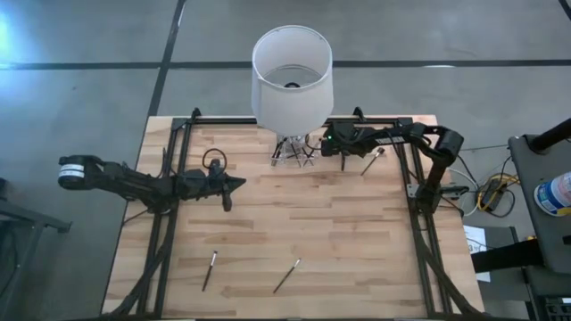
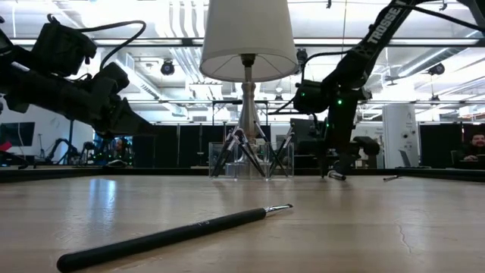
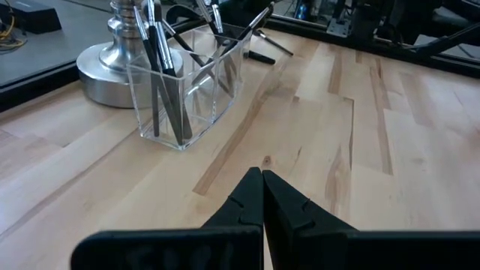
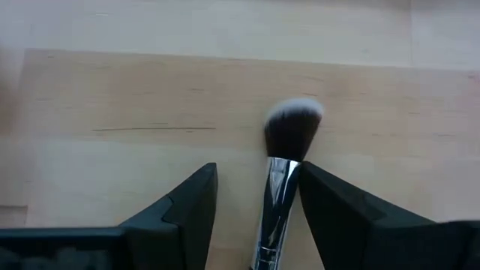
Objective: Put items in baskets/containers
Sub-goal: Put the black powder brush into the transparent organizer
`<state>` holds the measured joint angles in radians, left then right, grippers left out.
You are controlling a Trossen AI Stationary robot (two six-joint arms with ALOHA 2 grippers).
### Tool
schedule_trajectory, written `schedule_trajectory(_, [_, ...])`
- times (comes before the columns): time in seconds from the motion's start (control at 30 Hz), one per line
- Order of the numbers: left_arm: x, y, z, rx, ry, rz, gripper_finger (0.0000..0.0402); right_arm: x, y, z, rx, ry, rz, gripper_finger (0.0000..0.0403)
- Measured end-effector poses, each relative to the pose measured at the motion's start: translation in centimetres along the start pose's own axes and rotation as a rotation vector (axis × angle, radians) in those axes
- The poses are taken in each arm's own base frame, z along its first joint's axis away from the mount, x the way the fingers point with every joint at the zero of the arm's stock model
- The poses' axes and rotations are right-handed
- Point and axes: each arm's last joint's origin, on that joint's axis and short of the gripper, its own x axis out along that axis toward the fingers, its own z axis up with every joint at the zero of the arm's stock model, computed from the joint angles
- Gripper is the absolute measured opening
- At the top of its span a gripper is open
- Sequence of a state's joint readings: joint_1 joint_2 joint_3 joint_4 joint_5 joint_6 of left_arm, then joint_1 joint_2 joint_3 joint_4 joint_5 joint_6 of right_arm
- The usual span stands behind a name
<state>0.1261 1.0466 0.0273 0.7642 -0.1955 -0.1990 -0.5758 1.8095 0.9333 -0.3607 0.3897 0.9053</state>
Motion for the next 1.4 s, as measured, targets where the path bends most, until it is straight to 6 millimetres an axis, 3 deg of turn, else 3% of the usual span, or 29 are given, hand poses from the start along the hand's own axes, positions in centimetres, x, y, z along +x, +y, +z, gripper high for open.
schedule_trajectory(0.73, [0.0, 0.1, -0.3, -0.033, 0.033, 0.007, 0.0000, 0.1, -0.2, -0.1, -0.033, 0.053, 0.040, 0.0058])
schedule_trajectory(0.9, [0.0, 0.1, -0.4, -0.033, 0.036, 0.007, 0.0000, -0.5, -0.2, -0.1, -0.068, 0.053, 0.054, 0.0048])
schedule_trajectory(1.2, [0.0, 0.1, -0.4, -0.032, 0.039, 0.008, 0.0000, -4.0, -1.0, -1.3, -0.148, -0.001, 0.108, 0.0048])
schedule_trajectory(1.3, [0.0, 0.1, -0.4, -0.029, 0.039, 0.008, 0.0000, -5.8, -1.7, -3.0, -0.194, -0.073, 0.106, 0.0048])
schedule_trajectory(1.4, [0.0, 0.1, -0.4, -0.027, 0.039, 0.008, 0.0000, -7.4, -2.6, -6.0, -0.233, -0.156, 0.131, 0.0047])
